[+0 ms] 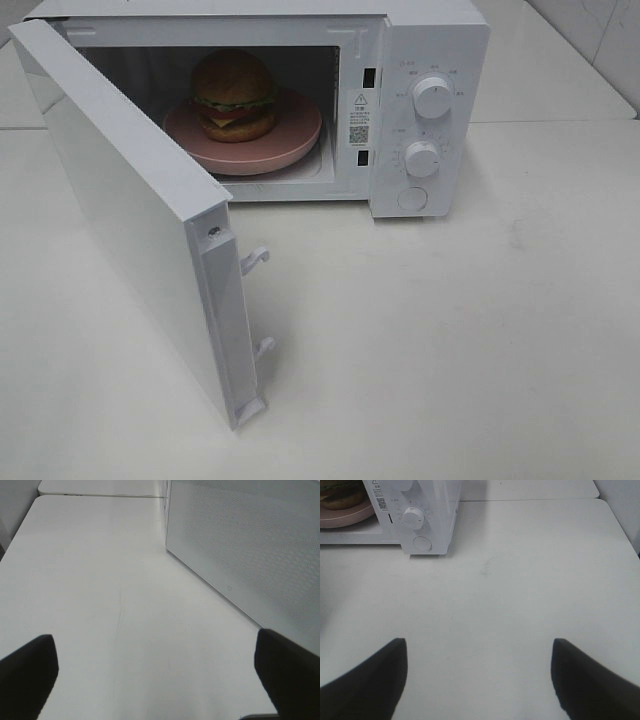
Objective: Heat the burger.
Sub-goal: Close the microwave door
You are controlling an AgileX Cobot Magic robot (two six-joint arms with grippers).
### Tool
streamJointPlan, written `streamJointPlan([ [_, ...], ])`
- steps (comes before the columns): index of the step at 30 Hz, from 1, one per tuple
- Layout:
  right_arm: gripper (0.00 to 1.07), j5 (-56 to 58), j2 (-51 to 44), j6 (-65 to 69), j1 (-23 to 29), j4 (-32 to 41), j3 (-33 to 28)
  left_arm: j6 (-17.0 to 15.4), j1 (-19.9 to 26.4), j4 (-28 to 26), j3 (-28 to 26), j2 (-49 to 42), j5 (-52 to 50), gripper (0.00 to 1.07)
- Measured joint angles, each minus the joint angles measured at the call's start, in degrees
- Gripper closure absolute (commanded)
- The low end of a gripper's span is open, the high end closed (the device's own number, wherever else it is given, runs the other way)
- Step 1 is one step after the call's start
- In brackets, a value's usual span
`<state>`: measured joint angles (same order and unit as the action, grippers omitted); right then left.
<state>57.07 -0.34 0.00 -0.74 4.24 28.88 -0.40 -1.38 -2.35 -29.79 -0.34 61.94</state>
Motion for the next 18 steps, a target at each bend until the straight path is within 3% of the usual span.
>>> streamJointPlan([
  [18, 0.31, 0.0, 0.0, 0.0, -0.1, 0.1, 0.0, 0.0, 0.0, 0.0, 0.0, 0.0, 0.0, 0.06],
])
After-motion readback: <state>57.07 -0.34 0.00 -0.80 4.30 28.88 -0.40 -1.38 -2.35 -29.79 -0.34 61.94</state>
